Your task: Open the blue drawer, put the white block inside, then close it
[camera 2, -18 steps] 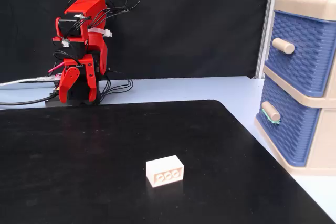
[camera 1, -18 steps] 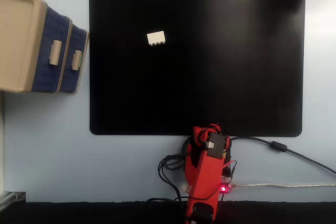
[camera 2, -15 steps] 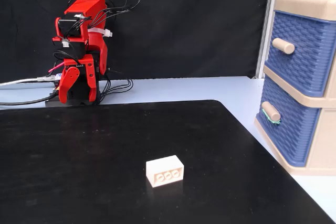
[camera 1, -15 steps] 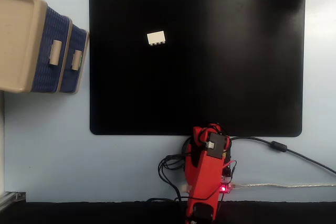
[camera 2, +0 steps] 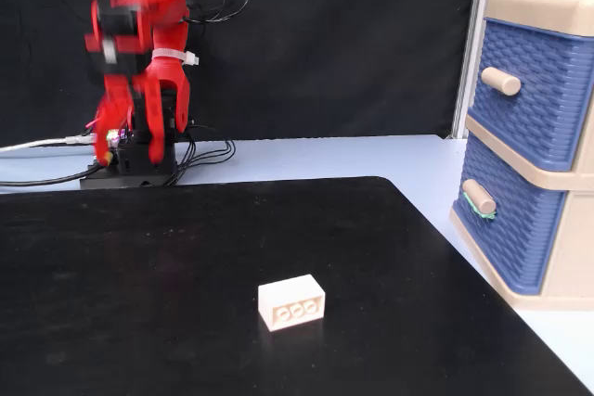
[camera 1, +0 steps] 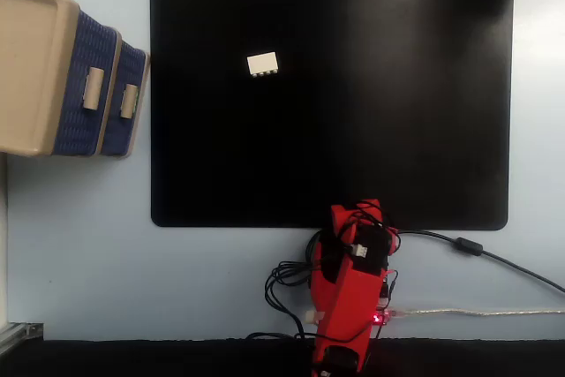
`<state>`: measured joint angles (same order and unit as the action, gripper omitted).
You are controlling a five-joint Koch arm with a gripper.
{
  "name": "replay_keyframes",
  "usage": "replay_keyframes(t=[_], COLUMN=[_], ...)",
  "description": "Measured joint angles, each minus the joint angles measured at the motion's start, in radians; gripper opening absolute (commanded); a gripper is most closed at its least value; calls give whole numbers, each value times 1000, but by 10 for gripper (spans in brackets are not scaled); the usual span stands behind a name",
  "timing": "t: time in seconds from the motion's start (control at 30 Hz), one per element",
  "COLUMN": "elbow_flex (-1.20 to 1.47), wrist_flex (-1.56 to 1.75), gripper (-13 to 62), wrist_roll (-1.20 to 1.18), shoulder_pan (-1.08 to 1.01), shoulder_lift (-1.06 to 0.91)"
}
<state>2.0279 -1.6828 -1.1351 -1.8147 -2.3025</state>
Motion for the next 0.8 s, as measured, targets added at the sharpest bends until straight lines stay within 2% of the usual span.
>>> replay_keyframes(t=[0.07,0.17,0.27,0.3,0.37,0.47,0.57,0.63,0.8], elbow_flex=[-114,-181,-187,-181,-147,-84,0,9,-34], wrist_flex=[-31,-18,64,153,301,657,1206,1618,2306], gripper=[330,331,331,331,331,330,330,330,330], wrist_roll=[-25,-210,-554,-765,-1026,-1385,-1615,-1654,-1764], shoulder_pan=[18,153,469,649,845,1046,1074,1080,1083], shoulder_lift=[2,26,91,137,198,331,514,660,1046])
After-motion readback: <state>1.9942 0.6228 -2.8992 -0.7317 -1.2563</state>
